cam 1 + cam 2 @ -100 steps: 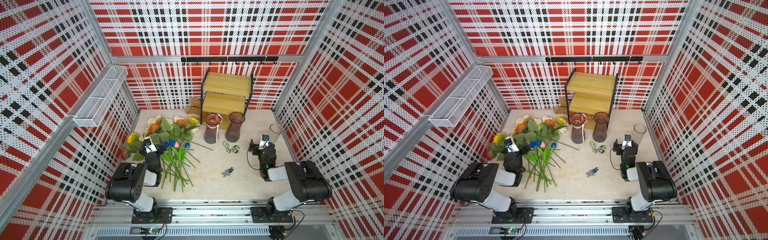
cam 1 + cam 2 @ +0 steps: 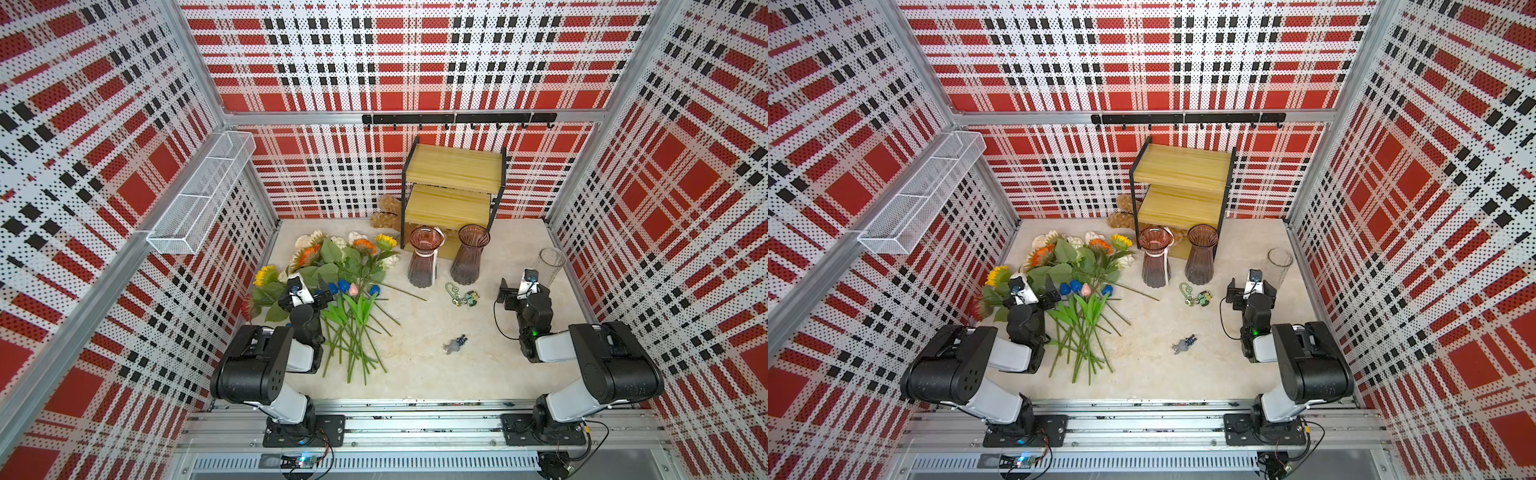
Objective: Arrange the flowers in different vases according to their variety
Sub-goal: Pick up the flower at the center of the board.
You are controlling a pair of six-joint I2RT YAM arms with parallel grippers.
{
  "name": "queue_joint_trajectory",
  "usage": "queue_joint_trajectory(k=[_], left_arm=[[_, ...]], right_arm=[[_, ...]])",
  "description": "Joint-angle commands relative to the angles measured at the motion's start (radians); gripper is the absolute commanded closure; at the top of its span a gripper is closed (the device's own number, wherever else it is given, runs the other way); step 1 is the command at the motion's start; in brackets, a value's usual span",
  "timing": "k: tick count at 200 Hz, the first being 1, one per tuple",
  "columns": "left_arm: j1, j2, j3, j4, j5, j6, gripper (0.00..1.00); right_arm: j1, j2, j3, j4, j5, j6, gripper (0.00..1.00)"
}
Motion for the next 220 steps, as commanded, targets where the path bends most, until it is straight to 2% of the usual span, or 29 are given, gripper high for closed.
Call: queue_joint_trajectory(k=[1,129,137,146,158,197,220], left_arm=[[0.004,0.006,0.004,0.023,0.008,0.009,0.01],[0.003,-0.001,0.004,0.034,0.015,0.009,0.01],[0.003,-0.029,0.024,-0.024,0.016,0.007,0.01],[0.004,-0.072,0.057,-0.124,0.012,0.008,0.01],[0.005,-0.140,0.108,-0.263,0.002,0.003,0.01],[0.024,-0.315,0.320,-0.720,0.023,-0.120,0.01],[0.030,-0.357,0.462,-0.976,0.064,-0.193,0.01]], right_arm=[[-0.007,-0.010,0.013,0.009,-0.003,0.005,0.00],[-0.017,-0.018,0.017,-0.003,-0.019,0.012,0.00],[-0.017,-0.056,0.051,-0.102,0.018,0.025,0.00],[-0.017,-0.106,0.155,-0.340,0.059,0.050,0.00],[-0.016,-0.138,0.278,-0.570,0.035,0.048,0.00],[0.019,-0.229,0.459,-0.964,-0.002,0.146,0.00],[0.109,-0.255,0.535,-1.127,0.011,0.159,0.00]])
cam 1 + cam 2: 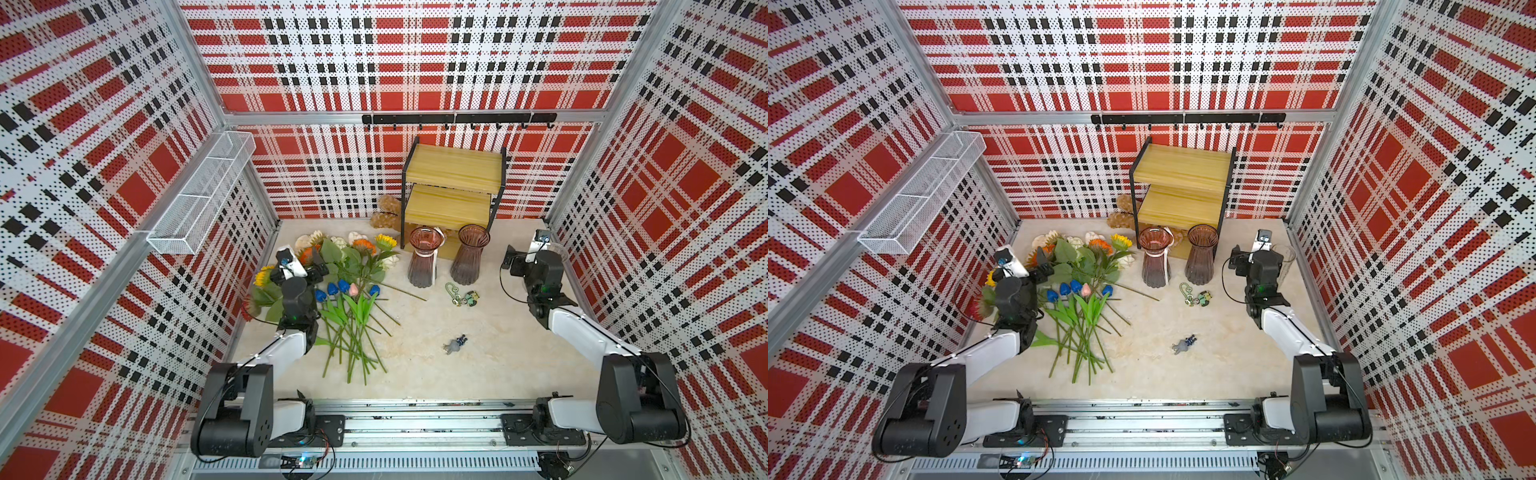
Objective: Arrange the flowers in different vases according to their variety
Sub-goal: Pick up the flower at the center of the board.
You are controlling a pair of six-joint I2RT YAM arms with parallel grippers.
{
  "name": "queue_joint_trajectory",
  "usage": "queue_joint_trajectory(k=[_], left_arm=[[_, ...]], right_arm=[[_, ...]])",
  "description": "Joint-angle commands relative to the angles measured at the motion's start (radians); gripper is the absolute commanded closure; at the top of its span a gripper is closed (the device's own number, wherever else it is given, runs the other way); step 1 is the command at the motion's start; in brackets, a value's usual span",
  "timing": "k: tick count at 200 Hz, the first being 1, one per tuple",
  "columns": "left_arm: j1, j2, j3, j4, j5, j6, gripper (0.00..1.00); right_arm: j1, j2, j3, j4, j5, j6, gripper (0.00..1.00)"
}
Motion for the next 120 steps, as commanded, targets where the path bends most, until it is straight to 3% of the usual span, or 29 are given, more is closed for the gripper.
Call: queue_joint_trajectory(k=[1,45,79,120], left_arm=[[0.014,-0.043,0.119,-0.372,0.047,-0.105,0.01],[0.041,-0.027,0.295,-0.739,0.185,-0.281,0.01],[-0.034,-0.017,0.307,-0.776,0.265,-0.439,0.04],[-0.151,0.106,0.341,-0.764,0.371,-0.665,0.03]], right_arm=[[0.088,-0.022,0.049,-0.323,0.007,0.048,0.00],[0.216,-0.015,0.147,-0.480,-0.011,0.173,0.00],[0.232,0.021,0.205,-0.543,-0.046,0.228,0.00],[0.233,0.006,0.256,-0.592,-0.035,0.251,0.00]])
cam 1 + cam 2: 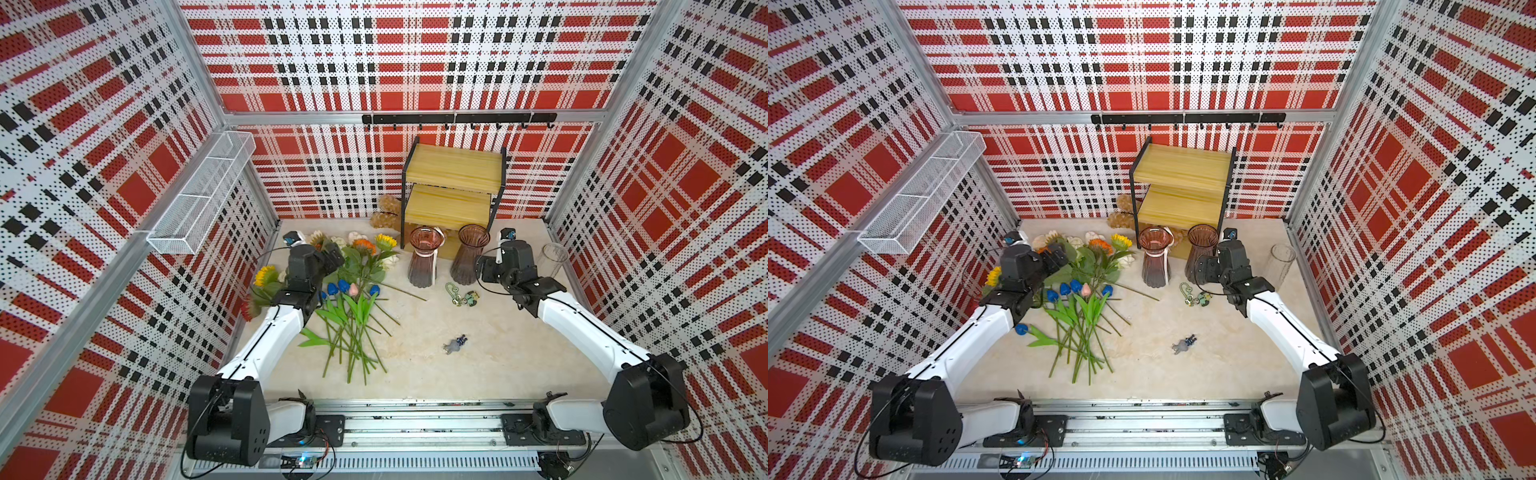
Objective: Arrange the flowers in different vases according to their variety
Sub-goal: Pick up the flower at the center of the board.
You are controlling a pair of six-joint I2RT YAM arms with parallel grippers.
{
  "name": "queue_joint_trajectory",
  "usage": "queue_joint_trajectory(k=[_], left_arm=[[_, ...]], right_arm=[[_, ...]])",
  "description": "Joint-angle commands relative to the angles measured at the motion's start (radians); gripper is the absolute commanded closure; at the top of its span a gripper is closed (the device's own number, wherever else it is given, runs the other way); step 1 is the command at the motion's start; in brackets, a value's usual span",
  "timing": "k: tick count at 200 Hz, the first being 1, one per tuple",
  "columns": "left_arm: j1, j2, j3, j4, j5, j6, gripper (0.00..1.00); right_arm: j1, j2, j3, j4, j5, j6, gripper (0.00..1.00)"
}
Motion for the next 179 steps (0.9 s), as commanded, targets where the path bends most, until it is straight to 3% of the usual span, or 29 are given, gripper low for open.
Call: queue_joint_trajectory(k=[1,46,70,121,179], left_arm=[[-0.041,0.064,0.035,-0.026,0.111,-0.185,0.03],[-0.065,0.210,0.089,-0.010,0.175,-0.307,0.16],[-0.038,0.276,0.087,0.029,0.270,-0.376,0.25],[-0.020,0.408,0.134,0.058,0.409,-0.413,0.41],[0.001,0.461,0.129,0.071,0.417,-0.434,0.49]], right_arm=[[0.006,-0.011,0.029,-0.054,-0.003,0.038,0.00],[0.004,-0.044,0.018,-0.068,0.003,0.044,0.00],[0.005,-0.054,0.017,-0.076,0.010,0.031,0.00],[0.004,-0.066,0.006,-0.068,0.047,0.021,0.00],[0.004,-0.051,0.019,-0.069,0.063,0.019,0.00]])
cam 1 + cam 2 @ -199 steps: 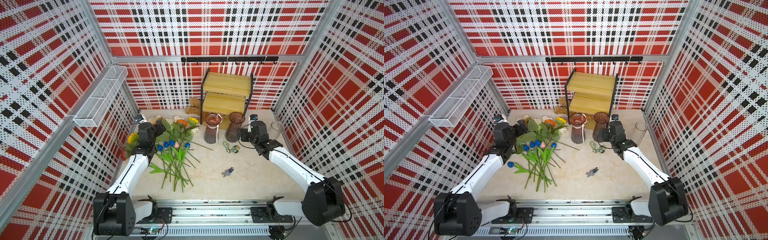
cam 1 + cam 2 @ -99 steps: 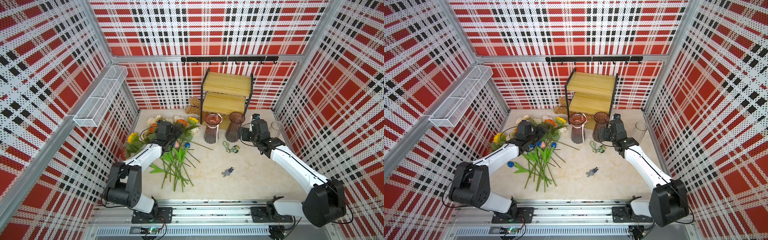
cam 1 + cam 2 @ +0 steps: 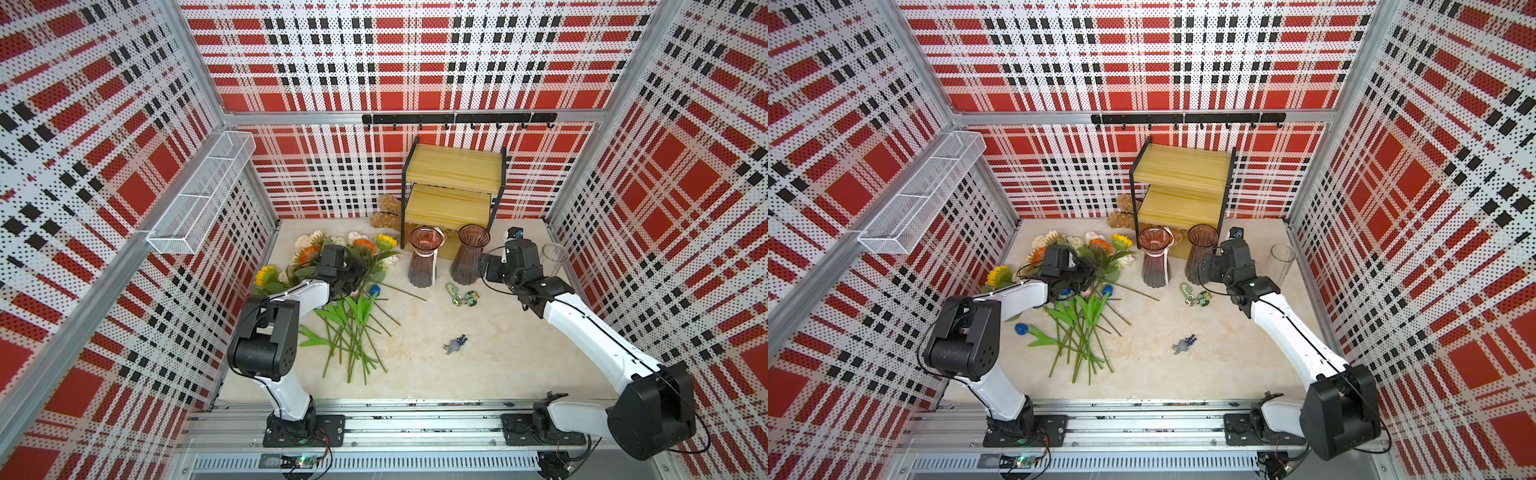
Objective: Arrange the flowers in different vases according to their variety
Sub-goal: Pick up the flower at the center of the board.
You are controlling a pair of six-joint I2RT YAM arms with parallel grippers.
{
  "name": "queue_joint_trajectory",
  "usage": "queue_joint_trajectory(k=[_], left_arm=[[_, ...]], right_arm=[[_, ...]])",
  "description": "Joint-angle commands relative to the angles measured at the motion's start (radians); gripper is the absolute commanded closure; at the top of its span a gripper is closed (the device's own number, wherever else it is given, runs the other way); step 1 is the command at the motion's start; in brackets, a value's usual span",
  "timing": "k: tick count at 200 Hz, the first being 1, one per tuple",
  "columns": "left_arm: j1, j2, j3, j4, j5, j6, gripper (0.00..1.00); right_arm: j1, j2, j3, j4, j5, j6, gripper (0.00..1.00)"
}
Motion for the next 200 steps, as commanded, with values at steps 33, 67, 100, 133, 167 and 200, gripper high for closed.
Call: queue_joint_trajectory(k=[33,67,100,133,167,200], left_arm=[[0.028,0.020,-0.008,0.024,-0.007,-0.018,0.50],[0.035,0.037,-0.012,0.024,-0.026,-0.023,0.53],[0.049,0.066,-0.009,0.025,-0.036,-0.027,0.57],[0.055,0.101,0.004,0.027,-0.033,-0.031,0.58],[0.057,0.146,0.029,0.032,-0.028,-0.035,0.61],[0.058,0.171,0.034,0.040,-0.037,-0.045,0.69]], right_arm=[[0.004,0.006,0.012,-0.002,0.025,-0.004,0.00],[0.002,0.013,0.015,-0.004,0.029,-0.005,0.00],[0.001,0.020,0.025,-0.008,0.030,-0.006,0.00],[0.001,0.024,0.030,-0.008,0.036,-0.009,0.00],[0.003,0.021,0.027,-0.005,0.047,-0.015,0.00],[0.002,0.017,0.025,-0.008,0.058,-0.028,0.00]])
